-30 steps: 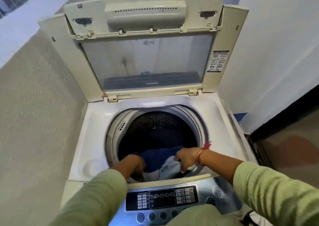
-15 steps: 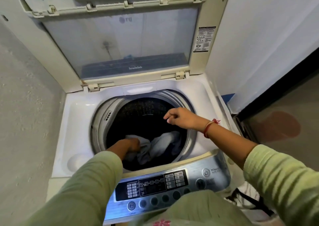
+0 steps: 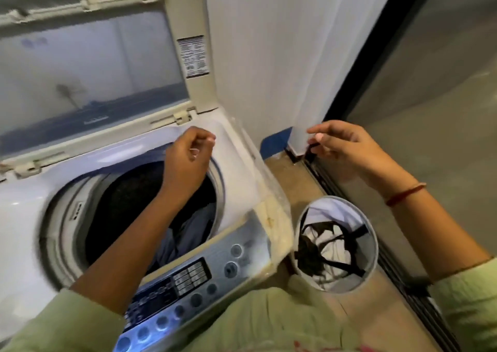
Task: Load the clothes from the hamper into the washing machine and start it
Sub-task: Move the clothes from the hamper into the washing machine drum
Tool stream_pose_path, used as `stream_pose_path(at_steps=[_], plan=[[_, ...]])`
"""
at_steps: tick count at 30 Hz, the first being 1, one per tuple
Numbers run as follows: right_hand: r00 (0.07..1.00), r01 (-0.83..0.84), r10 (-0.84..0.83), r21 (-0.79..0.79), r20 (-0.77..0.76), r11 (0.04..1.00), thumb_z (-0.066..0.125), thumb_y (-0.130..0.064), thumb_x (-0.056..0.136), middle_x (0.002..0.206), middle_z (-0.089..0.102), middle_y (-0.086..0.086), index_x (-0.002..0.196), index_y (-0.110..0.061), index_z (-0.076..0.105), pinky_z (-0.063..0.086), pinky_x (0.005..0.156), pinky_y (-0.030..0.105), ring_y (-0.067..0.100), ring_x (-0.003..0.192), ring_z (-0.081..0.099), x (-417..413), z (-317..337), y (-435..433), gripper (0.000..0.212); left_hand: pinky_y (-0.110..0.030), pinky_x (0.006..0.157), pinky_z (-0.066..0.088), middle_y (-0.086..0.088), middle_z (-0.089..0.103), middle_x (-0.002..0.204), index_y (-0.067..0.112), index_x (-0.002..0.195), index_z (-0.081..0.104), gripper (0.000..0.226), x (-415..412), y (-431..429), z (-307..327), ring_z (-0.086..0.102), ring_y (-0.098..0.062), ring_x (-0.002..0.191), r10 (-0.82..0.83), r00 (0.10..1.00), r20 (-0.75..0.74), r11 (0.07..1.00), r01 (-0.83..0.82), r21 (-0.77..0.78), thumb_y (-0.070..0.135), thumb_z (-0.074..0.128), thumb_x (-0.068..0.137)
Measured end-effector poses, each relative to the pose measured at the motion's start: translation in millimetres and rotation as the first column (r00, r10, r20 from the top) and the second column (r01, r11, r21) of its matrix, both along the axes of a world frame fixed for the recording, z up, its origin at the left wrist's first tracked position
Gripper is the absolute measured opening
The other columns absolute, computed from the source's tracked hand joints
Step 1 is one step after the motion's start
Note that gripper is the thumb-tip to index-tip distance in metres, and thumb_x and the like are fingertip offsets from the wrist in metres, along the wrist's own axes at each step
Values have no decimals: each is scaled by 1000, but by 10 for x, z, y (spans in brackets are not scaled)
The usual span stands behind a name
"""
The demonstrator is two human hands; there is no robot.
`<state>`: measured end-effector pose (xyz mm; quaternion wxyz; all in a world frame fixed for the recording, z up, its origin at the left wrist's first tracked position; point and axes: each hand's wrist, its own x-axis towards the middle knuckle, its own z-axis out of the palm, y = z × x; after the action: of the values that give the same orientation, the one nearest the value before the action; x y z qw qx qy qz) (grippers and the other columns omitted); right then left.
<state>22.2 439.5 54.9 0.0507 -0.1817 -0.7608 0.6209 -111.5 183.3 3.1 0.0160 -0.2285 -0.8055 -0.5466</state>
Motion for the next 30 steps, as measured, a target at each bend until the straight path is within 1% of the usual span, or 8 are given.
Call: stream_pose_path(at_steps=[3,6,8,14,19,23,27,30], plan=[[987,144,-147,50,63,988,53,-8,92,81,66,-2,98,-16,64,49,63,11,-1,65,60,528,-261,456,15,-10,75,44,10,64,88,16,89,66,12,423,712,319,58,4,82,-357,933,-48,933,353,-77,22,56,88],[956,222,-242,125,166,967,53,-2,91,84,61,6,102,-6,62,47,62,7,-6,60,58,1047,-701,856,15,-7,80,42,9,64,91,13,93,69,17,708,1455,375,58,3,86,-678,730,86,706,679,-203,25,58,86],[929,247,-274,134,249,960,52,1,91,85,59,12,107,2,60,48,60,7,-2,60,59,1313,-1047,1062,18,-15,84,45,7,66,94,12,97,68,17,823,1940,288,60,-3,89,-733,650,202,599,757,-260,24,58,89],[819,329,-333,92,468,940,53,2,90,78,60,6,100,1,63,49,59,10,-2,57,60,1867,-2193,1628,15,-24,78,42,-10,63,101,8,96,65,18,1316,3247,-976,59,-26,101,-541,618,570,449,785,-426,17,50,93],[747,286,-292,107,597,952,51,-3,90,105,65,13,104,-1,66,44,93,34,26,103,58,2088,-3284,1874,21,-28,74,38,-12,53,87,15,78,54,19,1694,3343,-2527,53,-22,82,-294,605,740,229,796,-560,12,45,95],[719,184,-212,113,662,976,50,1,90,117,63,21,110,2,63,41,96,34,35,114,56,2182,-4272,1958,25,-37,99,43,-19,52,127,6,123,53,32,1819,3312,-3712,53,-33,117,-260,624,737,97,776,-623,12,52,91],[733,54,-81,61,675,997,50,-2,89,124,59,16,122,-8,58,45,98,35,31,115,56,2168,-5252,1936,35,-42,102,41,-13,36,138,12,136,36,49,1849,3490,-4708,41,-33,127,-328,684,651,-90,664,-743,18,55,91],[755,49,-69,48,652,998,52,-4,89,128,55,14,130,-12,51,43,102,33,29,118,54,2117,-5758,1836,42,-41,102,40,-12,37,141,12,142,28,62,1841,3671,-5279,40,-31,129,-474,696,540,-132,550,-825,14,57,87]])
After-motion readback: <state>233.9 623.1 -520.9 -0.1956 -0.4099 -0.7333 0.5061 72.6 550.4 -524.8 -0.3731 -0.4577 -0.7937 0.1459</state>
